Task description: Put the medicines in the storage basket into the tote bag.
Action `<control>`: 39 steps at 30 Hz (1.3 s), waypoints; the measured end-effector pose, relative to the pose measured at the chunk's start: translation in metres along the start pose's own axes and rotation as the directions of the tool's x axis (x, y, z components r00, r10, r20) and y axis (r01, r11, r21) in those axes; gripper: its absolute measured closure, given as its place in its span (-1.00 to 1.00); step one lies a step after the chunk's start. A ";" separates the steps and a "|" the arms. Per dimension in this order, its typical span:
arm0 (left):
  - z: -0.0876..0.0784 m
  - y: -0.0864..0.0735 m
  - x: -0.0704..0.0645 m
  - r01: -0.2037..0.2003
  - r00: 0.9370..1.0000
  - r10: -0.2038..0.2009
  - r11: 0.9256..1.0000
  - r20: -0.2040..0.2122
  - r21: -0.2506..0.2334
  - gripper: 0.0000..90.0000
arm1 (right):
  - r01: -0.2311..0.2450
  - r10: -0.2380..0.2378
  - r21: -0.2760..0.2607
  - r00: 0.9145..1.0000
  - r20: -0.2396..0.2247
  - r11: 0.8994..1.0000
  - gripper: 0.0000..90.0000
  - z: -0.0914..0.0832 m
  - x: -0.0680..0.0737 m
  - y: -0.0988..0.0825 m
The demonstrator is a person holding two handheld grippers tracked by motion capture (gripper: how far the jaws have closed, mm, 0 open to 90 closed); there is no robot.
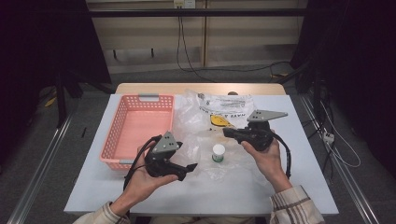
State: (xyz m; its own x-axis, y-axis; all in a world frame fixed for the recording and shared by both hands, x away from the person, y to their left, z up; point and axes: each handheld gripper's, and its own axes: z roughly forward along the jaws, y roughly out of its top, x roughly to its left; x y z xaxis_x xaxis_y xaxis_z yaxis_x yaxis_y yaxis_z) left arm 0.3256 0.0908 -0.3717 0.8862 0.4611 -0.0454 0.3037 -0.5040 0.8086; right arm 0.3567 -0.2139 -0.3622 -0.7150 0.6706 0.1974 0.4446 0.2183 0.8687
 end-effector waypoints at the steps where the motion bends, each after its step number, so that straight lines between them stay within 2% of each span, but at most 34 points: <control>1: 0.000 -0.002 -0.001 0.002 1.000 -0.002 1.000 0.002 0.005 -0.65 | 0.002 -0.002 0.000 1.000 -0.001 1.000 1.00 0.000 0.000 0.000; 9: 0.005 -0.020 -0.010 0.000 1.000 0.000 1.000 0.002 0.024 -0.63 | 0.009 -0.009 0.002 1.000 0.001 1.000 1.00 -0.002 0.004 -0.001; 10: 0.006 -0.022 -0.011 0.008 1.000 -0.008 1.000 0.002 0.010 -0.64 | 0.010 -0.010 0.002 1.000 0.000 1.000 1.00 -0.002 0.004 -0.001; 11: 0.005 -0.023 -0.011 -0.004 1.000 0.004 1.000 -0.002 0.013 -0.64 | 0.009 -0.009 0.003 1.000 0.003 1.000 1.00 -0.003 0.005 -0.001; 13: 0.005 -0.027 -0.013 0.004 1.000 -0.003 1.000 -0.002 0.008 -0.65 | 0.011 -0.011 0.003 1.000 0.001 1.000 1.00 -0.003 0.006 -0.002; 15: 0.005 -0.030 -0.014 0.004 1.000 -0.004 1.000 0.004 0.019 -0.66 | 0.010 -0.010 0.005 1.000 0.001 1.000 1.00 -0.003 0.006 -0.003; 19: 0.002 -0.032 -0.018 -0.014 1.000 0.014 1.000 -0.006 0.012 -0.66 | 0.015 -0.015 0.019 1.000 0.001 1.000 1.00 -0.001 0.007 -0.006; 21: 0.004 -0.034 -0.019 -0.008 1.000 0.008 1.000 -0.004 0.003 -0.66 | 0.012 -0.012 0.024 1.000 -0.001 1.000 1.00 0.000 0.008 -0.008; 24: 0.008 -0.038 -0.018 -0.015 1.000 0.015 1.000 -0.007 0.027 -0.65 | 0.018 -0.018 0.033 1.000 0.001 0.999 1.00 0.000 0.010 -0.010; 26: 0.011 -0.040 -0.018 -0.004 1.000 0.004 0.999 0.004 0.040 -0.65 | 0.021 -0.021 0.040 1.000 0.000 0.999 1.00 0.000 0.011 -0.011; 29: 0.013 -0.041 -0.021 -0.018 1.000 0.018 0.999 0.007 0.038 -0.65 | 0.024 -0.023 0.049 1.000 -0.005 0.999 1.00 0.000 0.013 -0.014; 39: 0.017 -0.044 -0.019 -0.012 1.000 0.012 0.999 0.009 0.045 -0.67 | 0.017 -0.017 0.119 1.000 -0.003 0.993 1.00 0.009 0.011 -0.033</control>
State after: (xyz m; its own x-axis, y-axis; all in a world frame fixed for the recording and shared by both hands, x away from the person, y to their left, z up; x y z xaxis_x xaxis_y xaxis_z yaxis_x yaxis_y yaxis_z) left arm 0.3010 0.0917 -0.4157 0.8930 0.4482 -0.0412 0.3081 -0.5420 0.7818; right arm 0.3394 -0.2070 -0.3929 -0.7239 0.6649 0.1842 0.4934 0.3123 0.8118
